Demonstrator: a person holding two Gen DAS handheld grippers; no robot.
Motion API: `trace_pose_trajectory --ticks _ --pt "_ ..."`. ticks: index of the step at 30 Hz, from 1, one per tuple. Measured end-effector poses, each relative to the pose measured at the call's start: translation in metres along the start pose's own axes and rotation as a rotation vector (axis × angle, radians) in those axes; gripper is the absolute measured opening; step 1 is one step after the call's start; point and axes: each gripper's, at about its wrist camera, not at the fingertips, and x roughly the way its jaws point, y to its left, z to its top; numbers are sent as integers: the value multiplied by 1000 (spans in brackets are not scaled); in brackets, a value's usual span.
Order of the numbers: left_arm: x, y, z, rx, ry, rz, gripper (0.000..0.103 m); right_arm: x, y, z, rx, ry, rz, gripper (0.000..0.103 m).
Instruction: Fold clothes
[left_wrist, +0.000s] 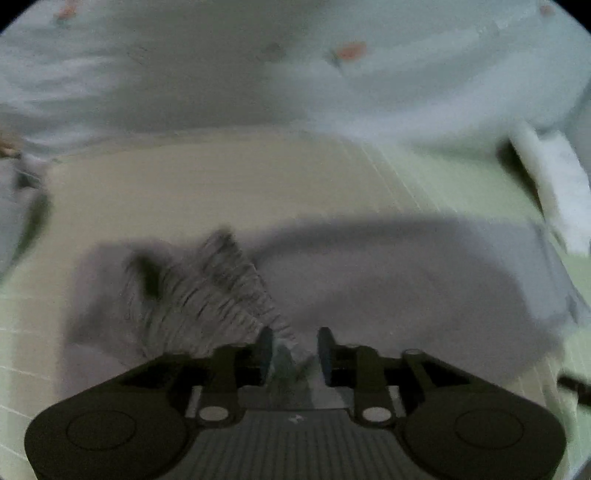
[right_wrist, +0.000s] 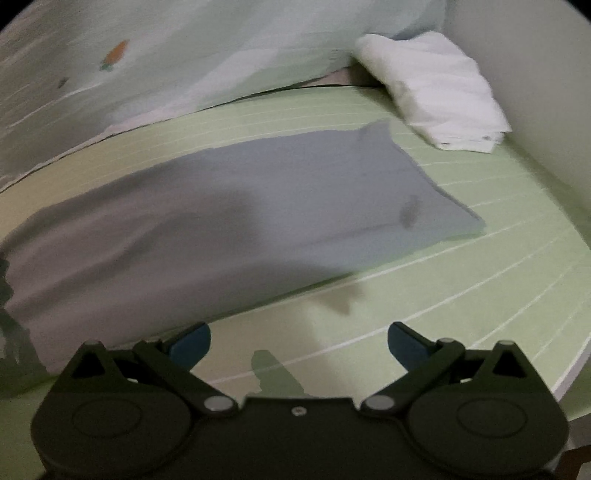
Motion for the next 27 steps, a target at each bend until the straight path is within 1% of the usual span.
trace_pose_trajectory --ticks 4,5,6,10,12,13,14,15,18,20,21,22,24,27 --pt "-20 7 -5 -56 -70 36 52 9 -28 14 23 -9 -4 103" --pt "-25 9 -7 -72 -89 46 53 12 -31 17 21 -9 0 103" --pt "-29 18 -7 -112 -100 79 54 15 -35 21 19 -9 4 103" --pt "-20 61 -8 -271 -70 209 54 29 -32 28 -6 -1 41 103" --pt "-7 76 -5 -317 -43 209 54 33 -28 32 -24 1 57 103" --pt "0 83 -3 -338 -29 207 57 35 -26 33 -33 2 64 103" --pt "7 87 1 -357 -11 193 61 35 -24 33 -41 2 70 103" --pt "12 89 3 -368 -1 178 68 36 -22 34 -47 1 73 103" --pt "23 90 8 -388 19 144 69 36 -20 37 -53 -3 69 103" --pt "28 86 11 -384 26 131 64 38 -22 39 -44 -6 59 103" --pt "30 85 12 -377 27 115 38 38 -24 40 -36 -7 51 103" --pt "32 83 13 -363 31 99 16 40 -26 41 -28 -8 43 103" --pt "29 76 16 -316 16 62 13 43 -32 45 -5 -9 21 103" --pt "8 59 27 -228 -56 8 13 48 -45 52 46 -25 -14 103"
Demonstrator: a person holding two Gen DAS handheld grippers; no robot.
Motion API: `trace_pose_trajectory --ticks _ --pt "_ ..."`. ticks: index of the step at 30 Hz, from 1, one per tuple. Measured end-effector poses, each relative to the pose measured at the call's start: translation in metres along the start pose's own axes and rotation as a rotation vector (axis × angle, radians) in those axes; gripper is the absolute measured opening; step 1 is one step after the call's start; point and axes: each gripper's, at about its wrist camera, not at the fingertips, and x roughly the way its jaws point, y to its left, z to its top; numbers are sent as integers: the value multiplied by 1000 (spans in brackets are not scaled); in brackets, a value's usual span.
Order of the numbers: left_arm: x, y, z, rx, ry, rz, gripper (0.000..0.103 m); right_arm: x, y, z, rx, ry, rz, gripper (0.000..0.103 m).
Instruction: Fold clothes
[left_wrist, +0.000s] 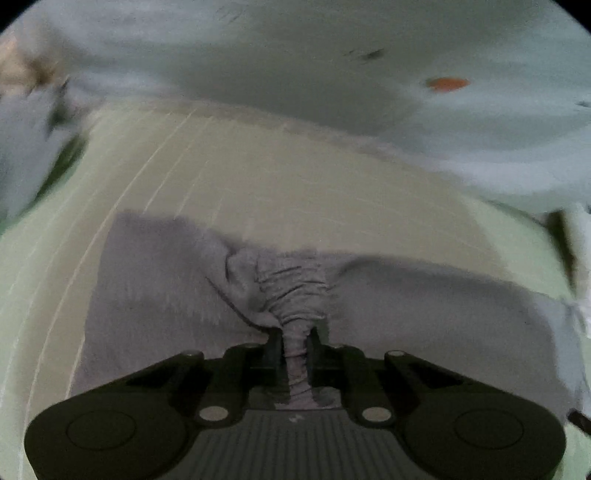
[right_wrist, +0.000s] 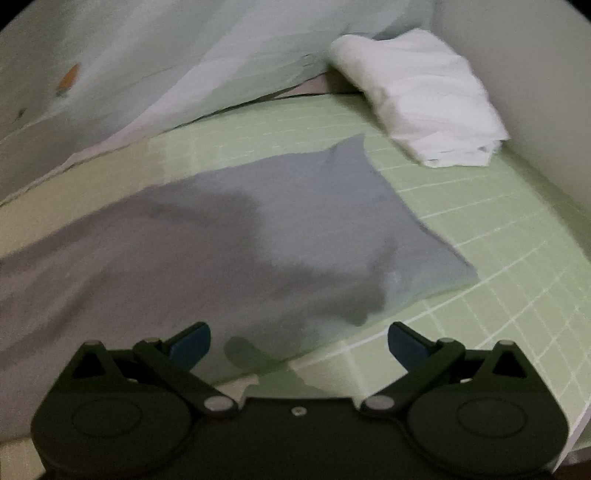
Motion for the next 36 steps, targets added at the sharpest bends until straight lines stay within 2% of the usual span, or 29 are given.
trace_pose_trajectory --ticks 2,3,4,5,7,9,11,13,17,21,24,29,36 --pt "-6 -13 3 53 -25 -29 24 4 -9 6 45 -11 -27 103" --pt "-5 -19 3 77 -32 -42 42 7 -13 9 69 -14 -38 103" --pt "3 -22 2 90 -17 -48 72 9 -17 12 92 -18 -48 103" --pt "15 -23 -1 95 28 -46 86 12 -18 13 98 -13 -49 103" --pt "41 -25 -8 105 152 7 87 19 -20 16 111 -2 -51 103" --pt "47 -27 -19 142 186 63 88 24 -20 18 112 9 -48 103" --pt "45 -24 -28 145 187 66 90 25 -20 19 94 3 -36 103" --pt "46 -17 -35 101 210 57 94 25 -20 20 73 -11 -24 103" --pt "50 -8 -38 42 229 89 95 34 -27 30 29 -21 -25 103" --pt "53 -8 -38 13 237 105 99 48 -37 43 -11 -23 -5 103" --pt "60 -16 -40 37 258 139 103 64 -47 49 -1 -1 0 103" --pt "69 -33 -42 139 274 213 103 83 -58 54 7 19 4 103" --pt "69 -32 -46 120 270 218 103 89 -63 53 -10 17 32 103"
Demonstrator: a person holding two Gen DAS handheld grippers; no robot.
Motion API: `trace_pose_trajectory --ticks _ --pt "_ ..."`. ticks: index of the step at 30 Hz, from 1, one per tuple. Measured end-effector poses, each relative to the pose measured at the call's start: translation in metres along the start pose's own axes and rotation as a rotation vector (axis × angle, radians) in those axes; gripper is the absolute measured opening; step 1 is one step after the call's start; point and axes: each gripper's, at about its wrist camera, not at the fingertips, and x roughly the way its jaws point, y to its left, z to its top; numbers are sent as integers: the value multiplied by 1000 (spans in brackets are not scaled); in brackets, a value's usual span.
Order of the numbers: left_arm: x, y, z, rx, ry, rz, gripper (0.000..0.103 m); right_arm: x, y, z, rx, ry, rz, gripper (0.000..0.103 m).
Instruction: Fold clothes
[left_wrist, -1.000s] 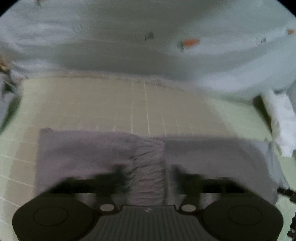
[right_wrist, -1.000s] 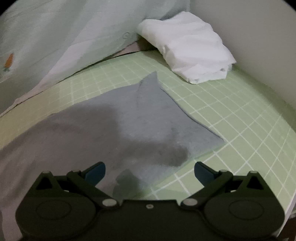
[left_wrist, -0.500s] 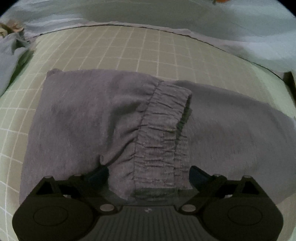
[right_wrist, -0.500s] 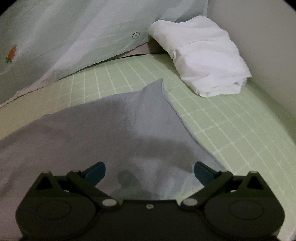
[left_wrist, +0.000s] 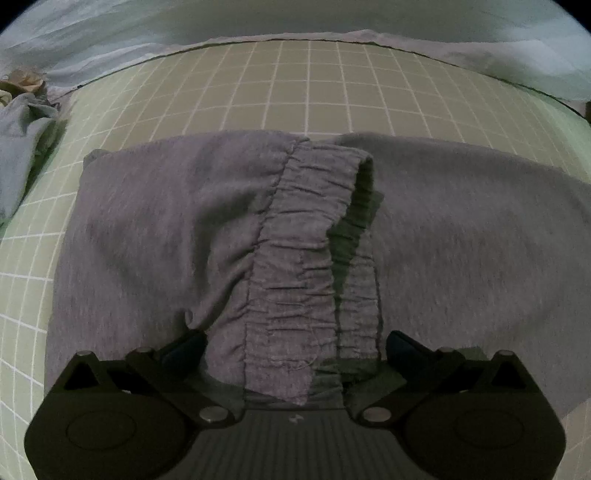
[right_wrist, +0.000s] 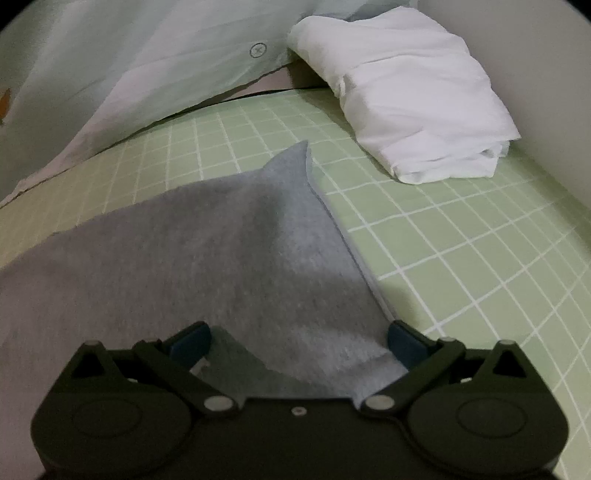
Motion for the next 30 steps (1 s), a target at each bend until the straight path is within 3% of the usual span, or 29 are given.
trace_pose_trajectory --ticks 6,7,8,10,14,18,24,30 --pt "-1 -6 -6 -3 -4 2 103 -1 0 2 -16 12 10 99" --pt "-2 -7 -6 -5 -3 4 103 -4 1 3 -34 7 27 84" --pt "-3 -7 -5 -8 -2 6 103 -8 1 4 -51 1 45 50" --pt "-5 -6 -5 -17 -3 3 103 -13 2 5 -54 14 94 10" --pt "-24 8 -6 -94 -50 -68 103 -17 5 10 -62 32 107 9" --pt "-50 32 -10 -205 -118 -154 103 -48 15 19 -57 -53 124 9" --pt "-83 67 -21 -273 -194 -182 103 -88 51 27 -105 -143 187 9" --pt "-92 107 -34 -288 -221 -162 103 -115 119 19 -196 -177 268 9"
